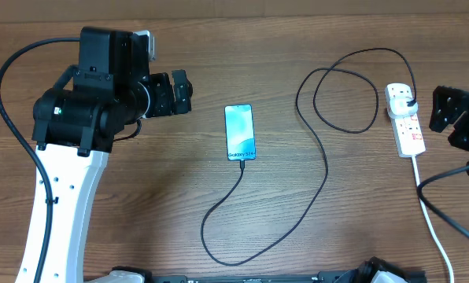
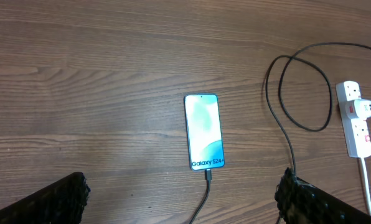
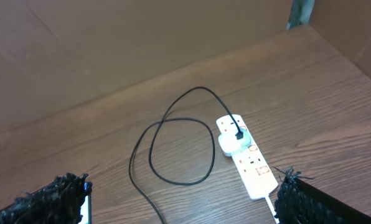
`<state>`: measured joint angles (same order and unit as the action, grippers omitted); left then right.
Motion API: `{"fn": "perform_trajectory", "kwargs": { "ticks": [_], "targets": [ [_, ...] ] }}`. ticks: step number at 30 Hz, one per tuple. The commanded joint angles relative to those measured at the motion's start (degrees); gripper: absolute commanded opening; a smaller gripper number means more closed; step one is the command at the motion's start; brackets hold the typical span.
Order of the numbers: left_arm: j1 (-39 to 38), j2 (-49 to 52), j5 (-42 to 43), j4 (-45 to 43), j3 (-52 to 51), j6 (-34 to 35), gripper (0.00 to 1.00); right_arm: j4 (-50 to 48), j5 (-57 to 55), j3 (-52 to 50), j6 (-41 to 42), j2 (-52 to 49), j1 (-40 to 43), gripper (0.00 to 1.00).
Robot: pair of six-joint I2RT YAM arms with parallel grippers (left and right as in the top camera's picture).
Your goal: Plug charger to phone and switch on socket
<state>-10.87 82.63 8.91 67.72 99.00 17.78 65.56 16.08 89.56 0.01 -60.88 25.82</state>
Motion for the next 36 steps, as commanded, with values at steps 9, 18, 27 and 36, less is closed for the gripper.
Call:
{"fn": "perform_trajectory", "kwargs": {
  "ticks": [9,18,27,36],
  "targets": [
    [-0.4,0.2,-0.5,-0.1,0.6,-1.1,1.0,-0.3,-0.6,0.2,-0.4,-7.8,-0.1,1.0],
    [-0.4,0.2,-0.5,-0.1,0.6,-1.1,1.0,-0.3,-0.6,0.2,-0.4,-15.8,-0.1,1.0],
    [-0.4,0.2,-0.5,0.0,0.5,-1.1,1.0,-0.3,-0.6,0.2,-0.5,-23.3,-0.1,1.0],
    [-0.4,0.1,-0.5,0.0,0.5,-1.1,1.0,-0.5,-0.6,0.2,-0.4,-25.9,-0.1,1.0]
  ]
}}
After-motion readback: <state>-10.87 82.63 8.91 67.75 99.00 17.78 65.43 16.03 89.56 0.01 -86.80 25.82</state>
